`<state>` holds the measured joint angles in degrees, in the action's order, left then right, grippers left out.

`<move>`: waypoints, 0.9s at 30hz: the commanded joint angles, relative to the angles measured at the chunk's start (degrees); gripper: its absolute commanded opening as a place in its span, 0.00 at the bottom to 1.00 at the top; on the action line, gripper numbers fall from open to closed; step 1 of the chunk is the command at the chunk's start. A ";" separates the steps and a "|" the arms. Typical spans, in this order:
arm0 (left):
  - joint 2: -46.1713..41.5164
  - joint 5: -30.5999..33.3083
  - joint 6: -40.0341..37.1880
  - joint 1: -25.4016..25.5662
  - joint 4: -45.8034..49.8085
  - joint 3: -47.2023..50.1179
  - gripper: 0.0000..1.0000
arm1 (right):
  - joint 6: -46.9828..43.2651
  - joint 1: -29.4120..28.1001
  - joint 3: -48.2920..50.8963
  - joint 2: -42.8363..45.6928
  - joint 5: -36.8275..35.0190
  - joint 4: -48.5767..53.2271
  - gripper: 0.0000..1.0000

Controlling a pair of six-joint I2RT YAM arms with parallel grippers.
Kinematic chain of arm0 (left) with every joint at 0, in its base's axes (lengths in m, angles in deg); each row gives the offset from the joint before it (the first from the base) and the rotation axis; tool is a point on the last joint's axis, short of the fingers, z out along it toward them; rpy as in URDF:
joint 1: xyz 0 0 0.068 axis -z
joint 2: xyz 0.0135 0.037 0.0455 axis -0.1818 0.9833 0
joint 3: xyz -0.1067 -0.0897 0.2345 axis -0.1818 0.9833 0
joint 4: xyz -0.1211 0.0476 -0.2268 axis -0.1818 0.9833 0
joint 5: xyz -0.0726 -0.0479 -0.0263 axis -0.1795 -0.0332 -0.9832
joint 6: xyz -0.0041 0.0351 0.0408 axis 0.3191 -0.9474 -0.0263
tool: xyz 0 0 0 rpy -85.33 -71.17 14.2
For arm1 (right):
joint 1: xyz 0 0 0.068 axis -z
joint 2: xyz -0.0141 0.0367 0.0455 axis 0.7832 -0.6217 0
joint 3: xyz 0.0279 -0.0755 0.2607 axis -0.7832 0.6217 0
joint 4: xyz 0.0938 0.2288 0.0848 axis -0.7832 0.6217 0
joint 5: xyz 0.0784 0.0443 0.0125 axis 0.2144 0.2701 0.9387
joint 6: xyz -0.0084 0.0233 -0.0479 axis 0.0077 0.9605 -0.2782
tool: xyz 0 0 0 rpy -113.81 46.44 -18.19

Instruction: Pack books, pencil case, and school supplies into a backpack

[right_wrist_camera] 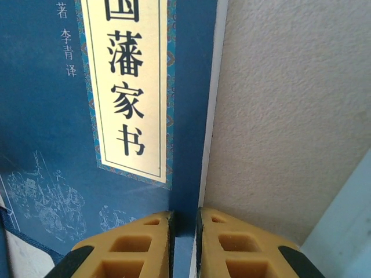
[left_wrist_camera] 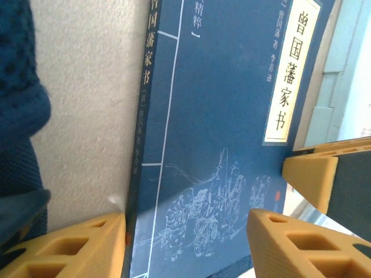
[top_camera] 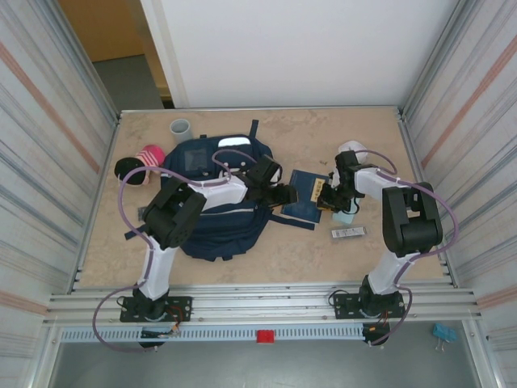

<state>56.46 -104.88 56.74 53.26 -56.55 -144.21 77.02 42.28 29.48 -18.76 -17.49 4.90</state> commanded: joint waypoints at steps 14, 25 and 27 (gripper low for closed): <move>-6.04 -10.98 8.52 0.60 -20.36 8.20 0.57 | 3.18 -1.58 4.45 -1.03 5.09 -1.32 0.13; -2.67 -7.73 8.42 0.46 -18.97 8.59 0.57 | 4.10 -3.38 3.29 -3.05 1.48 -0.11 0.11; -2.24 -5.89 7.25 0.45 -16.47 8.39 0.57 | 4.54 -3.29 3.59 -2.93 1.37 -0.11 0.11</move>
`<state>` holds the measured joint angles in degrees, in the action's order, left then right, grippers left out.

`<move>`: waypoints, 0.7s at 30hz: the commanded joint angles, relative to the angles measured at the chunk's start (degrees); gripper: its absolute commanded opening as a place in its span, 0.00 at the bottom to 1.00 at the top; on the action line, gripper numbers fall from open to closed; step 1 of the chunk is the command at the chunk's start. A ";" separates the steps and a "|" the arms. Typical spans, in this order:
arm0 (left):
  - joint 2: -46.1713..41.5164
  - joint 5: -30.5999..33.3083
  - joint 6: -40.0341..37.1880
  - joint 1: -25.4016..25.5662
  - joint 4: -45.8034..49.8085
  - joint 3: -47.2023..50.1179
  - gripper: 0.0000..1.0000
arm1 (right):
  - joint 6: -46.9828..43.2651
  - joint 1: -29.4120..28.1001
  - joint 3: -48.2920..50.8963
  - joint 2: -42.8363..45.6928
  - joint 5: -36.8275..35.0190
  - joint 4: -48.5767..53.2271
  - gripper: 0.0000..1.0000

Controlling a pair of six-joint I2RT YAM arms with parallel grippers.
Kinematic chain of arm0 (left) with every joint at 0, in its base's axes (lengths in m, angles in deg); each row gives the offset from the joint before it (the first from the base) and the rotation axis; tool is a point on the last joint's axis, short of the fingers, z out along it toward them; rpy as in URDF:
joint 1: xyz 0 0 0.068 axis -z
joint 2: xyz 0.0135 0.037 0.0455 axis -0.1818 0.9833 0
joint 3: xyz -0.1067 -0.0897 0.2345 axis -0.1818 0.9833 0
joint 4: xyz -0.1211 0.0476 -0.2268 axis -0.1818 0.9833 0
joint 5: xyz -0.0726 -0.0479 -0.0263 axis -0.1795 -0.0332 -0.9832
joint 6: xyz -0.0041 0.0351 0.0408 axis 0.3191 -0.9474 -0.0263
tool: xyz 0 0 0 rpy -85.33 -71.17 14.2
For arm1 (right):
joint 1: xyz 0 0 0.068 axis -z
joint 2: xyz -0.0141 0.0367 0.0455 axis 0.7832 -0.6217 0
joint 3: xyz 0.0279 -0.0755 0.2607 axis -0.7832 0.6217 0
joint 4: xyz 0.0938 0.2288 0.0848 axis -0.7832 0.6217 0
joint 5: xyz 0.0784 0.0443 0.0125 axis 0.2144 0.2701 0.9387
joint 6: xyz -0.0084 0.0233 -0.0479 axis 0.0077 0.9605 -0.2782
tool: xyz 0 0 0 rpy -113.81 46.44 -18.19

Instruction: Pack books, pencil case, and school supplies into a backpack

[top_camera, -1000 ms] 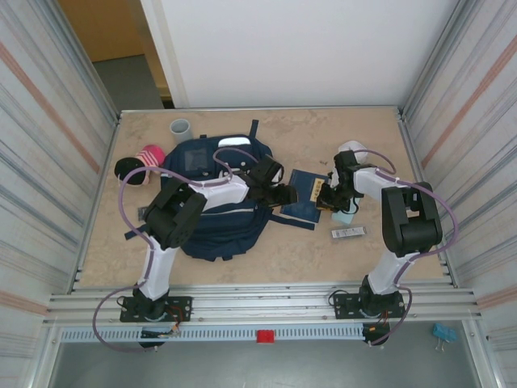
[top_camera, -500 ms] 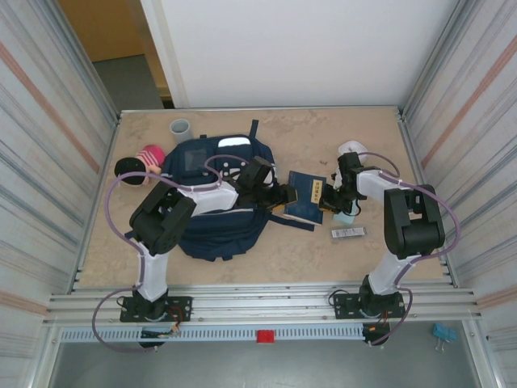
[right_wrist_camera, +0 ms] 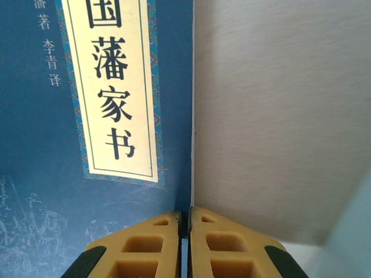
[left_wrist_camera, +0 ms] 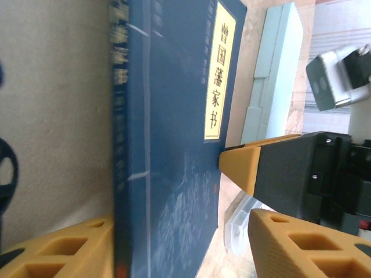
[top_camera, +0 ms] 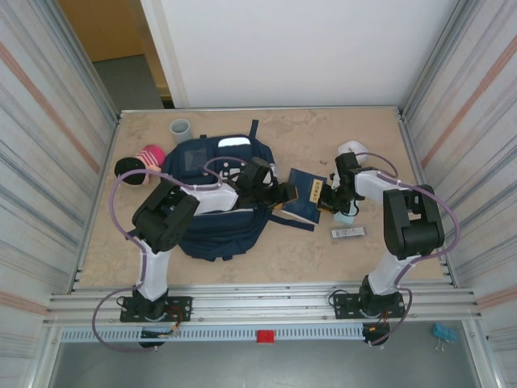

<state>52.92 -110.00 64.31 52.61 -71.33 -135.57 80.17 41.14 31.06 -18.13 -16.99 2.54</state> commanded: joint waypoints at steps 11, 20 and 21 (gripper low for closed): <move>2.61 3.03 -4.20 0.44 3.48 -3.12 0.38 | 2.94 -1.89 2.55 -1.32 0.41 1.87 0.14; -9.45 7.77 -10.99 0.58 2.72 0.70 0.06 | 2.24 -0.17 0.74 13.42 4.38 0.65 0.39; -11.55 7.39 -11.92 0.58 1.12 1.65 0.05 | 1.94 0.27 0.66 16.16 4.65 0.22 0.44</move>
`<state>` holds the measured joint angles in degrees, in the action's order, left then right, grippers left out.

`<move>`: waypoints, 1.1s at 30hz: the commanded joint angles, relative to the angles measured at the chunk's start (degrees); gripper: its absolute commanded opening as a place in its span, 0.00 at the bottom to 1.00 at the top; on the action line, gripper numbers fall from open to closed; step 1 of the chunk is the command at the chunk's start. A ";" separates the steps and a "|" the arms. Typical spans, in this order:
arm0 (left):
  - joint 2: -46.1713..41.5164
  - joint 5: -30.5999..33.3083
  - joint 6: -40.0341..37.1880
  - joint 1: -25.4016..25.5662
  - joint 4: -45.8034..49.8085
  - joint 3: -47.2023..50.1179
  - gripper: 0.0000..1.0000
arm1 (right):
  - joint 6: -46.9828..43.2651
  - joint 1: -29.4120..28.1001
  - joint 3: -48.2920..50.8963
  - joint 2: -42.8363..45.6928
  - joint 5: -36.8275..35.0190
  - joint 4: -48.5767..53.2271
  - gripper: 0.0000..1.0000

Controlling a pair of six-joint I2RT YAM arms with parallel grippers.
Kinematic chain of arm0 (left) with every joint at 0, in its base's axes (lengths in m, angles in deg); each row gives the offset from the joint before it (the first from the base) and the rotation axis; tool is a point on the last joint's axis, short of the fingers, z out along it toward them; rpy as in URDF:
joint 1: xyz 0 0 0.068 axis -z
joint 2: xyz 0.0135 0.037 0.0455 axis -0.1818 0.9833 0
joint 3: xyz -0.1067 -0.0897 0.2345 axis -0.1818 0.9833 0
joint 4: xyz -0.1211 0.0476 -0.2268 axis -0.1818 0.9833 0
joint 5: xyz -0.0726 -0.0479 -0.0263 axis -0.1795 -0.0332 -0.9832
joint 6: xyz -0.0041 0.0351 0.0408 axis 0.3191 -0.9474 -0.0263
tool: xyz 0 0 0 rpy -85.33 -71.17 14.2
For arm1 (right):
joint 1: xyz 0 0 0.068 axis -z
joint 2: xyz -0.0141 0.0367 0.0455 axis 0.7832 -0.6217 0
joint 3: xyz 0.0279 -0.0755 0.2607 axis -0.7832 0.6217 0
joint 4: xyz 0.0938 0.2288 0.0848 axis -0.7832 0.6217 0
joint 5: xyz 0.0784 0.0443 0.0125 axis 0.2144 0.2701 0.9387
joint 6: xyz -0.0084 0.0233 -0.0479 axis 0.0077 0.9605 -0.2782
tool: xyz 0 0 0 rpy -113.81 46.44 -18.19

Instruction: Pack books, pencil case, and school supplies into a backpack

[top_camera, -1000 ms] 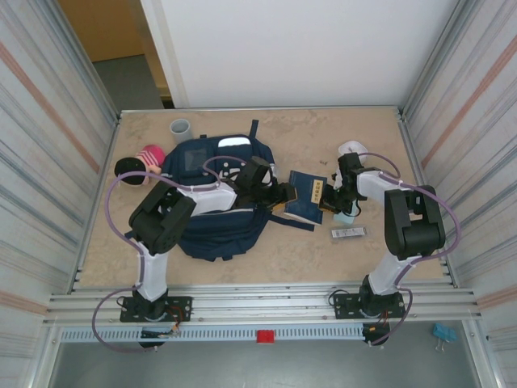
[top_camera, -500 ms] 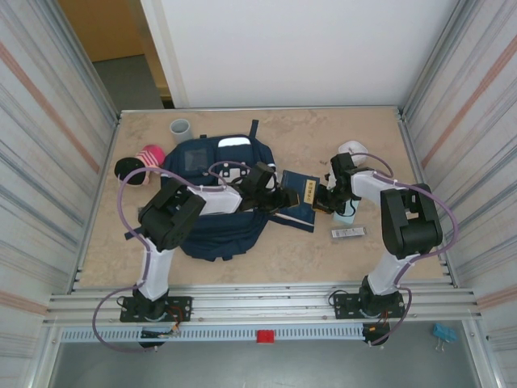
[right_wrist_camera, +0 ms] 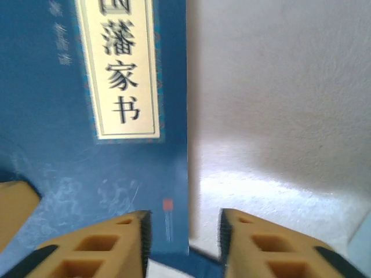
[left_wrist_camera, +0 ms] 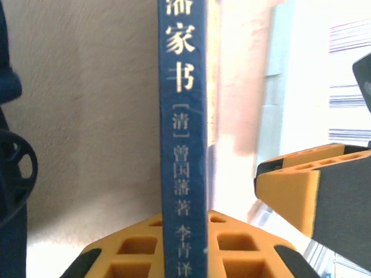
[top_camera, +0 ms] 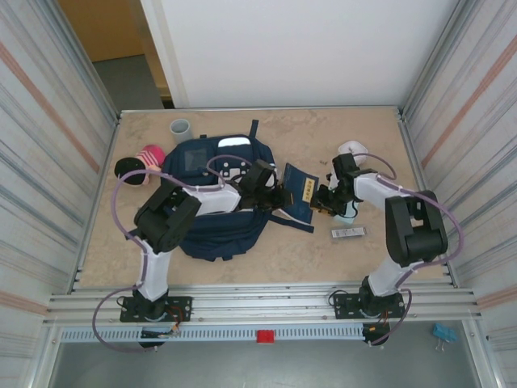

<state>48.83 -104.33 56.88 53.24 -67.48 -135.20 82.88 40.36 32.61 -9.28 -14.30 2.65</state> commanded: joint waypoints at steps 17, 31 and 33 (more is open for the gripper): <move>-26.43 -12.29 -0.58 -0.36 -40.79 16.06 0.04 | 14.63 7.33 14.16 41.26 29.32 -35.53 0.83; -24.04 -15.28 5.67 0.25 -50.64 15.70 0.06 | 27.58 7.17 16.62 39.93 38.79 -53.88 0.82; -24.41 -13.95 5.11 0.19 -49.27 16.31 0.08 | 26.75 6.61 15.90 40.57 39.95 -53.83 0.67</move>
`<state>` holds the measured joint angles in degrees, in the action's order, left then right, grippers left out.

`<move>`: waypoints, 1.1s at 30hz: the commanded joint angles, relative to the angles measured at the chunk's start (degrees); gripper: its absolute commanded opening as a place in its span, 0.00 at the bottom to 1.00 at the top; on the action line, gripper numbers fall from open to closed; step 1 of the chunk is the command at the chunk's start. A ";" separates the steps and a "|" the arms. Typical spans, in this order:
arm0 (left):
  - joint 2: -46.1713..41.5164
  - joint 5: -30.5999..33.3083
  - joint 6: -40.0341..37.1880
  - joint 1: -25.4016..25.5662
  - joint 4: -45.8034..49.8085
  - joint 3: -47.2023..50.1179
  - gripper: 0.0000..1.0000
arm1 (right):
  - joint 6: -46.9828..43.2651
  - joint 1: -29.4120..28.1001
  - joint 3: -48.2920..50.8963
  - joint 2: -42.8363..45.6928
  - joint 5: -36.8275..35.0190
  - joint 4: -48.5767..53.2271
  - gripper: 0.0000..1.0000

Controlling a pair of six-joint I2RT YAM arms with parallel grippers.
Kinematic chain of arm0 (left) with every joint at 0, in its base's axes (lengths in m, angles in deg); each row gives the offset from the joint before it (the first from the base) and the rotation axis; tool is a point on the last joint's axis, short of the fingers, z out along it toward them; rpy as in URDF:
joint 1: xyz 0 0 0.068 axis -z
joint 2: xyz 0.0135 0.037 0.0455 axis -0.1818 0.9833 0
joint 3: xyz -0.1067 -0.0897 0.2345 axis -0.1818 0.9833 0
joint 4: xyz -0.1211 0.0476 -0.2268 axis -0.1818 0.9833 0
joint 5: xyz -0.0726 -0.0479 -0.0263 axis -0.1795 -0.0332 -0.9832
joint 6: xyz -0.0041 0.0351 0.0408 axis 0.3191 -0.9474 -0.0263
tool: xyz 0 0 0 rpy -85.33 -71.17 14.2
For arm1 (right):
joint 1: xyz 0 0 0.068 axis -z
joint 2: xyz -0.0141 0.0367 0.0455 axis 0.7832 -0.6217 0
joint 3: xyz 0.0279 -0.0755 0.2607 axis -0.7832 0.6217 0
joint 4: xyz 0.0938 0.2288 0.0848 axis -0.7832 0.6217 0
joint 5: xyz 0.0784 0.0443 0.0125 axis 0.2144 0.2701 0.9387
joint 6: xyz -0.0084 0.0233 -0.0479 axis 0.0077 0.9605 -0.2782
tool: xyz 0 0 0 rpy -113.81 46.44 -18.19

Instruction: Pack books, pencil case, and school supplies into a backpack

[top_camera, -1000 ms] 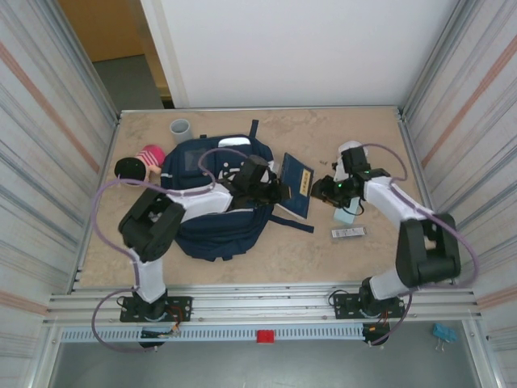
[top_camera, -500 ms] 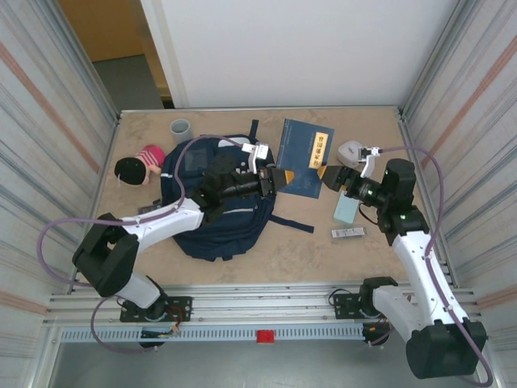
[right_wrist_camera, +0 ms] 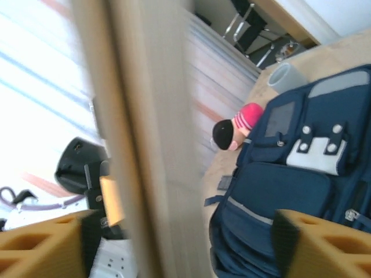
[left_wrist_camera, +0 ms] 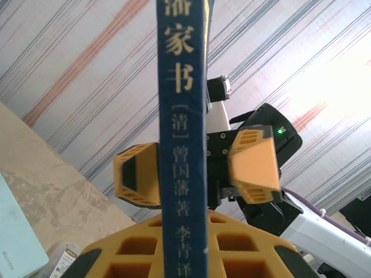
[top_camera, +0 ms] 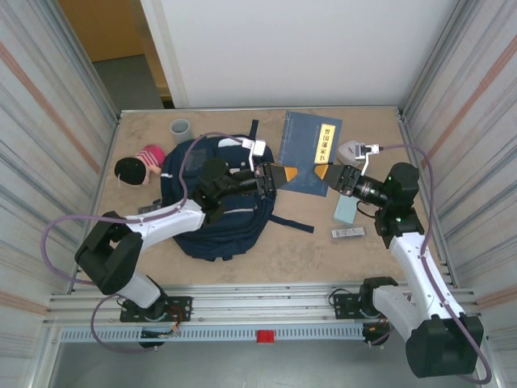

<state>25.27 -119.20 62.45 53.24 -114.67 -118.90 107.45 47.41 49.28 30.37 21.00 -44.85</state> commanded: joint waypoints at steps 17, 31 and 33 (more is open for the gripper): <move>-19.31 10.49 -40.57 -2.07 42.82 -0.58 0.75 | -49.05 -6.63 -11.66 5.59 -14.00 38.61 0.00; -30.69 16.91 -82.36 -2.17 77.50 -3.44 0.92 | -87.73 -29.33 -15.59 -2.63 -35.04 53.61 0.00; -29.74 17.44 -83.19 -2.22 78.46 -3.32 0.91 | -91.12 -31.32 -15.74 -3.48 -34.72 54.15 0.00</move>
<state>-5.07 -104.36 -13.66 51.03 -42.37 -120.95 27.56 18.10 35.16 27.16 -11.42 7.96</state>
